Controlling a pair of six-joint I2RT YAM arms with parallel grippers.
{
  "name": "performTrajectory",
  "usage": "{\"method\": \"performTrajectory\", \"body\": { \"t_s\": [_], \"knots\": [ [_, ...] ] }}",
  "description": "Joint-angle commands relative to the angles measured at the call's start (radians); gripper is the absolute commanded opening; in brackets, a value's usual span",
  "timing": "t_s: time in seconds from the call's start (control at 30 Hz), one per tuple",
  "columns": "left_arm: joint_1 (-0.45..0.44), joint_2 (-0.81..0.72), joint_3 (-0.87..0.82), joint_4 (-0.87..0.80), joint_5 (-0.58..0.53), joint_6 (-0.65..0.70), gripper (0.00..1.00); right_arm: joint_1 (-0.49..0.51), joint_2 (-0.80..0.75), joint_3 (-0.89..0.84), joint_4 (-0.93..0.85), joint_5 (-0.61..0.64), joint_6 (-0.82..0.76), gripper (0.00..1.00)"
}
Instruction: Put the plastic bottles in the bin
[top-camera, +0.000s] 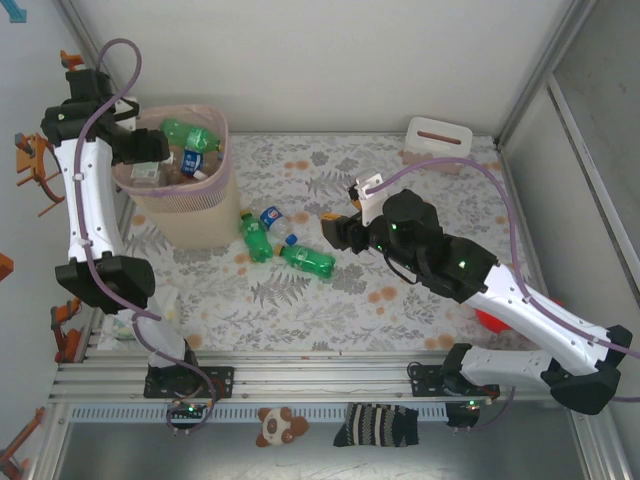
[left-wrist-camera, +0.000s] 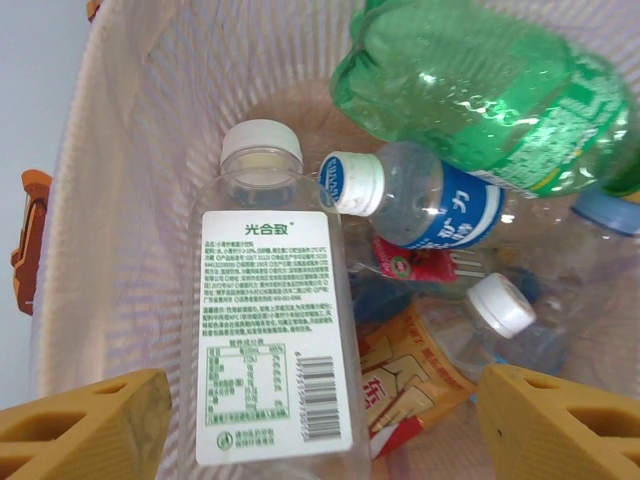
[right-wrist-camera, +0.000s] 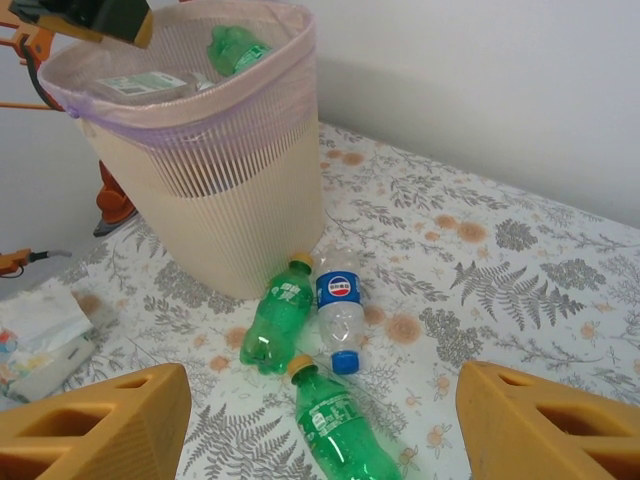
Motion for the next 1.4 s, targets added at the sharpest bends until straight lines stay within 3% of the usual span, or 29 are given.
{"method": "performTrajectory", "body": {
  "t_s": [0.0,0.5,0.77,1.37],
  "knots": [
    [0.003,-0.056,0.005,0.011,0.085,-0.028,0.78,-0.001,0.025,0.028,-0.024,-0.014,-0.022,0.69],
    [0.003,-0.402,-0.431,0.375,0.455,-0.247,0.79,-0.010,0.307,0.110,-0.240,-0.147,-0.146,0.68],
    [0.006,-0.526,-0.641,0.482,0.534,-0.331,0.84,-0.045,0.459,0.103,-0.264,-0.211,-0.206,0.69],
    [0.009,-0.597,-0.802,0.512,0.603,-0.401,0.89,-0.102,0.841,0.221,-0.316,-0.182,-0.366,0.78]
  ]
}}
